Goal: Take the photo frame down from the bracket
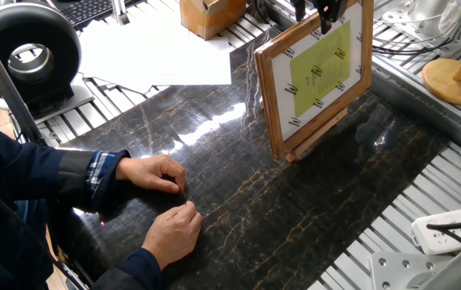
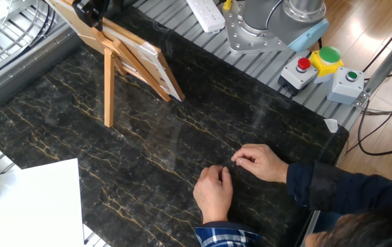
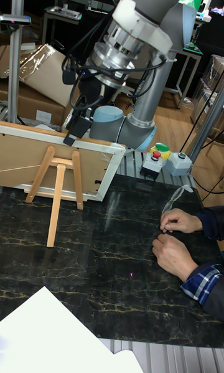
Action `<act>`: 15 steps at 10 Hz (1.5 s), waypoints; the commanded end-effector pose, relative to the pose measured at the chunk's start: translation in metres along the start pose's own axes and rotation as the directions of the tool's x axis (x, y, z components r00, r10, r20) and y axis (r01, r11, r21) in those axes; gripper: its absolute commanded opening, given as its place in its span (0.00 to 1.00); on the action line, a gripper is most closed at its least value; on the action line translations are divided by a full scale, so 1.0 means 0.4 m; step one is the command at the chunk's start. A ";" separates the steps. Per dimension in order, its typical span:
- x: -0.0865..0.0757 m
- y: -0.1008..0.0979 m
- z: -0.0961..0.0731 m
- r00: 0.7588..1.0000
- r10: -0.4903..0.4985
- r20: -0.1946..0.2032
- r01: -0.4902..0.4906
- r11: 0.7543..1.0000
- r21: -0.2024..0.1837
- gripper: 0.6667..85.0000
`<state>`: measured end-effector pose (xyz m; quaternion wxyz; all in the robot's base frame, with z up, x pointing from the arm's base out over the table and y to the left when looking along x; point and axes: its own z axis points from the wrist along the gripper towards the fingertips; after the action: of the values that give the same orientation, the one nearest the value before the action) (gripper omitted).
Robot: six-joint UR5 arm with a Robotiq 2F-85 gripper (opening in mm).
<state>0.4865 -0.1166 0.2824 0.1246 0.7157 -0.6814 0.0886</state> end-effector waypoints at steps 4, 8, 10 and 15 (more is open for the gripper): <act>-0.036 -0.008 0.021 0.998 0.008 0.061 -0.008 1.000 0.005 0.60; -0.041 -0.005 0.022 0.998 0.010 0.068 -0.011 1.000 0.004 0.50; -0.042 -0.007 0.020 0.998 0.013 0.068 -0.014 1.000 0.006 0.42; -0.033 -0.012 0.002 0.998 0.026 0.065 -0.028 0.999 0.033 0.01</act>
<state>0.4898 -0.1066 0.2740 0.0978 0.7118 -0.6911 0.0784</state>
